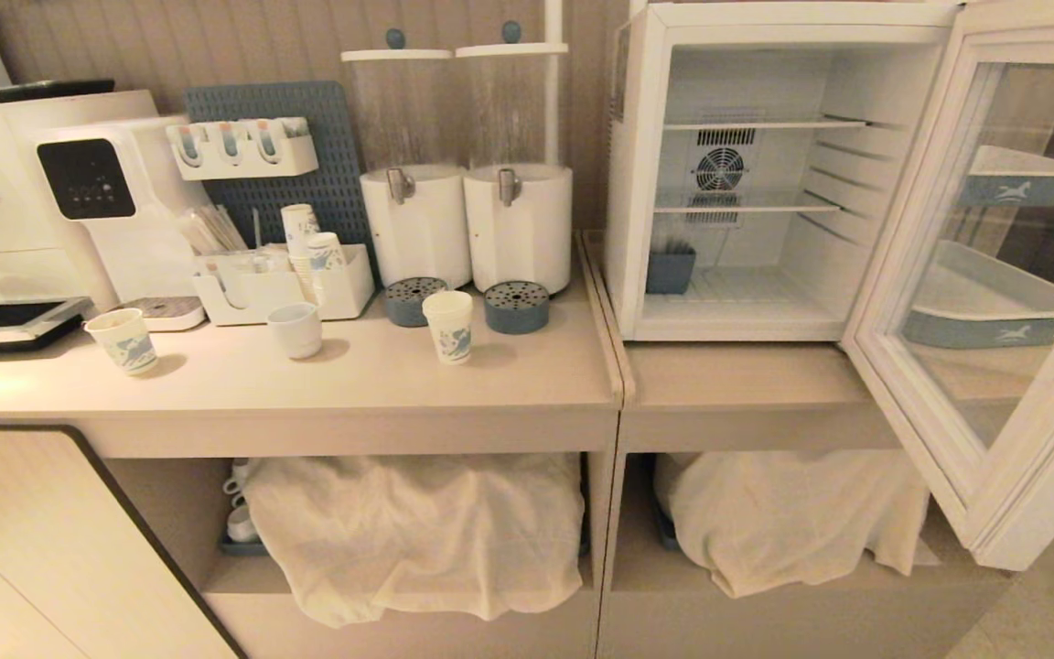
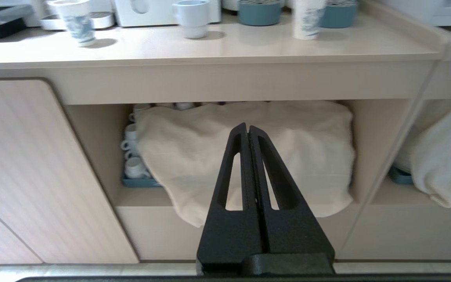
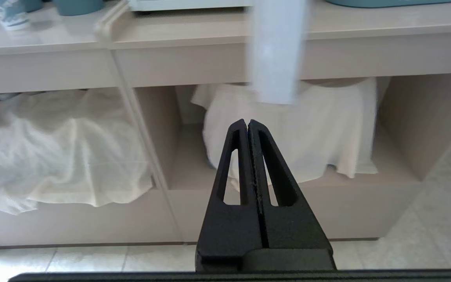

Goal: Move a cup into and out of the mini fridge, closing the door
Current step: Put the paper cup in the freezer

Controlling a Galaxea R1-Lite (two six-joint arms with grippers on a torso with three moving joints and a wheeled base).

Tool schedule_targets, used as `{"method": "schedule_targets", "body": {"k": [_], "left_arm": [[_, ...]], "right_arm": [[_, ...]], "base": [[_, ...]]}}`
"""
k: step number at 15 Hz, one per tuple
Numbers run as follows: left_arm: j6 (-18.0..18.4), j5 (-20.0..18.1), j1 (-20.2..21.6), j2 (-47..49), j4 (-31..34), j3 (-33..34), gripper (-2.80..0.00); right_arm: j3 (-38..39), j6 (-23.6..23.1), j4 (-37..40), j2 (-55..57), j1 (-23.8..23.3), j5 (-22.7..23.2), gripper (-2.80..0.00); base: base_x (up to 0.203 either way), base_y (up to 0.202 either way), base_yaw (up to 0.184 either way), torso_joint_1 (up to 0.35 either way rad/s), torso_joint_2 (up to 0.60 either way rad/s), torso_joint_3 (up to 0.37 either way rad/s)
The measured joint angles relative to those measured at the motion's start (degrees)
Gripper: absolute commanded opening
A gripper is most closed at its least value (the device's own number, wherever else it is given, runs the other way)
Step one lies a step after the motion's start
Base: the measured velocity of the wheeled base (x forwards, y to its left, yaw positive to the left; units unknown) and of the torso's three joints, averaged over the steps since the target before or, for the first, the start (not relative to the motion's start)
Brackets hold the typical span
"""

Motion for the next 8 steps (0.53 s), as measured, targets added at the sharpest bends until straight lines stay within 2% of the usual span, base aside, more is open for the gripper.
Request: {"method": "schedule_targets", "body": {"k": [8], "left_arm": [[-0.1, 0.2, 0.0, 0.0, 0.0, 0.0, -2.80]], "right_arm": [[0.0, 0.0, 0.0, 0.0, 0.0, 0.0, -2.80]], "base": [[0.000, 0.192, -0.002, 0.002, 0.00, 0.002]]}}
